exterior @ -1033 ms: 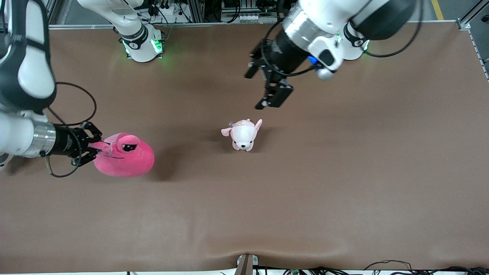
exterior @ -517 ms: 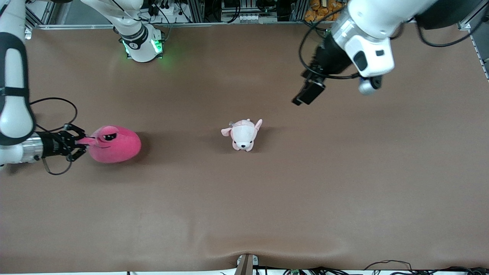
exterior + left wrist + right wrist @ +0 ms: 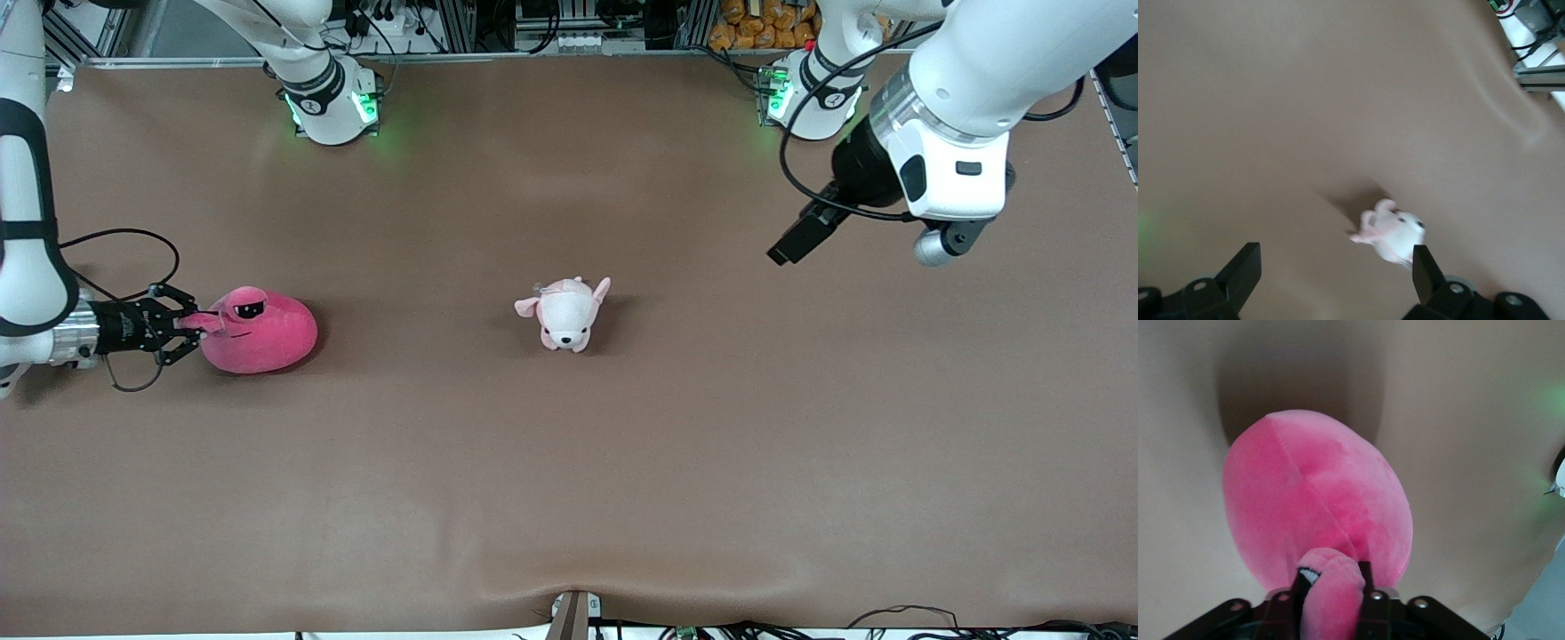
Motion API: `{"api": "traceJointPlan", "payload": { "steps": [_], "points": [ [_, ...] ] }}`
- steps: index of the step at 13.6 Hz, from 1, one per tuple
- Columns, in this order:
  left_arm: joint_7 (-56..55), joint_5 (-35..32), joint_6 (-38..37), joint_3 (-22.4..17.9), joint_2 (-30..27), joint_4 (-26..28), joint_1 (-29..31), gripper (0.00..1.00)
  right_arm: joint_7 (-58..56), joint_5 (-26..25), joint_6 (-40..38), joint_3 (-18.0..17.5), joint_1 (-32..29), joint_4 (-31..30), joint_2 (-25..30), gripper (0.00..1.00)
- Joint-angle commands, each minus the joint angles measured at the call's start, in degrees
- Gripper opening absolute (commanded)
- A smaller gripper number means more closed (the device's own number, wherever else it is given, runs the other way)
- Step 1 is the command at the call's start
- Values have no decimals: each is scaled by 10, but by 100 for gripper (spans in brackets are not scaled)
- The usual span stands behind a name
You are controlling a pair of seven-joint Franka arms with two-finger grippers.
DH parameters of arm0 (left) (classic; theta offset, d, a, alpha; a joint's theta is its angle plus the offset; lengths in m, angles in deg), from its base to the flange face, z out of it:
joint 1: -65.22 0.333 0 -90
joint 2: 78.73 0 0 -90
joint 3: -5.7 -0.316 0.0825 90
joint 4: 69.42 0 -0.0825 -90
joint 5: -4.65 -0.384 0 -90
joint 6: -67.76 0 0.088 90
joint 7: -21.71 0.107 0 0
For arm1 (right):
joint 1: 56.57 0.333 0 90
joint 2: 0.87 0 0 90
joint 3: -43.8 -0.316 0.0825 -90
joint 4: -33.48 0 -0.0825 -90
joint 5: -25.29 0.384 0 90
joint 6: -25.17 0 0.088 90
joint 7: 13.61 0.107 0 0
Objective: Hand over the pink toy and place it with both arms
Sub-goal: 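Carry the pink plush aside with the right gripper while the left withdraws, then release the pink plush on the table and raise the right gripper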
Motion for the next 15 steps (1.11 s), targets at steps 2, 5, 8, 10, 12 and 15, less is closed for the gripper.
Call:
{"api": "traceJointPlan", "payload": {
  "steps": [2,5,8,10,12,15],
  "points": [
    [144,-63,-22,-2,-11,5,0,100,0,5,-65,-14,-18,86,8,100],
    [221,-67,-35,-15,-12,5,20,100,-1,3,-114,-16,-3,143,10,100],
    [318,-66,-52,-16,-20,6,46,100,-3,0,-131,-17,38,269,13,100],
    [361,-67,-53,-16,-22,6,63,100,-7,-5,-138,-14,56,315,14,100],
    [411,-66,-55,-14,-27,10,94,100,-41,-5,-145,-15,68,352,22,100],
    [448,-67,-53,-15,-46,33,110,100,-191,-100,-177,-15,107,369,45,100]
  ]
}}
